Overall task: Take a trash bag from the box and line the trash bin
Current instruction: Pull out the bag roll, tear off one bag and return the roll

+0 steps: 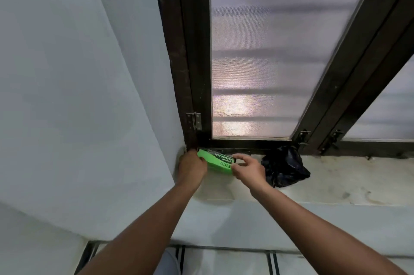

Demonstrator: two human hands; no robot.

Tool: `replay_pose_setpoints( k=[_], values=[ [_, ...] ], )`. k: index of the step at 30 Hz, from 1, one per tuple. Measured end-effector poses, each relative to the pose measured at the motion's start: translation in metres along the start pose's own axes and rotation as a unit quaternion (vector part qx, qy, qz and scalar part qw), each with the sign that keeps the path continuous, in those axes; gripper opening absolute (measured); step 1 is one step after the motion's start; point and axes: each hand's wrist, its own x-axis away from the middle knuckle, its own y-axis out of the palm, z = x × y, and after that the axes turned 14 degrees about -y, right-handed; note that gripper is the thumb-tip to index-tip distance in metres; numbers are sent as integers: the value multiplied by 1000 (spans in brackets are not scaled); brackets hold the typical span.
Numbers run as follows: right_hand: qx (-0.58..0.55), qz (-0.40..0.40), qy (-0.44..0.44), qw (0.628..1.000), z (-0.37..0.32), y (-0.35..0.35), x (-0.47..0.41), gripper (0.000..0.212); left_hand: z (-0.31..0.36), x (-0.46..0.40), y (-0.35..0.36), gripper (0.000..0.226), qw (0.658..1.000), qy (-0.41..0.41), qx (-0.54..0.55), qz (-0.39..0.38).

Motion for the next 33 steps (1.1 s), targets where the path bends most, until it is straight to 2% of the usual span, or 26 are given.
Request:
replay_pose_setpoints(
  k=[6, 9, 11, 13, 16, 18, 20, 22, 24, 26, 29, 31, 33],
  values=[
    [83, -47, -1, 995, -20, 18, -21, 37, -5, 6, 1, 44, 995, -14, -98, -29],
    [70, -85, 3, 994, -16, 24, -22, 36, -9, 11, 4, 37, 989, -2, -144, -25],
    [45, -107, 1, 993, -11, 19, -20, 34, -11, 15, 6, 41, 989, -1, -144, -17],
    [59, -95, -35, 993, -7, 5, -16, 32, -11, 20, 11, 45, 994, 10, -112, -8],
    [173, -8, -129, 976, 7, -29, -7, 32, -5, 25, 23, 39, 998, 32, -48, -31],
    [314, 35, -179, 932, 20, -51, -2, 31, 4, 33, 32, 32, 995, 35, -14, -91],
    [414, 35, -153, 897, 36, -65, -2, 45, 15, 42, 42, 27, 987, 31, 16, -159],
    [435, -9, -83, 897, 46, -76, -4, 66, 24, 52, 52, 23, 979, 37, 27, -197],
    [407, -62, -52, 910, 56, -84, -8, 67, 31, 61, 62, 24, 976, 52, 28, -208],
    [334, -84, -61, 937, 62, -89, -12, 55, 35, 68, 68, 29, 976, 65, 32, -207],
    [164, -118, -22, 979, 52, -100, -11, 37, 34, 71, 70, 56, 974, 120, 24, -191],
    [11, -177, 22, 984, 38, -111, -8, 24, 33, 73, 69, 83, 962, 163, 13, -220],
    [-129, -227, 36, 965, 20, -123, -3, 20, 34, 75, 68, 94, 943, 162, 34, -288]
  ],
)
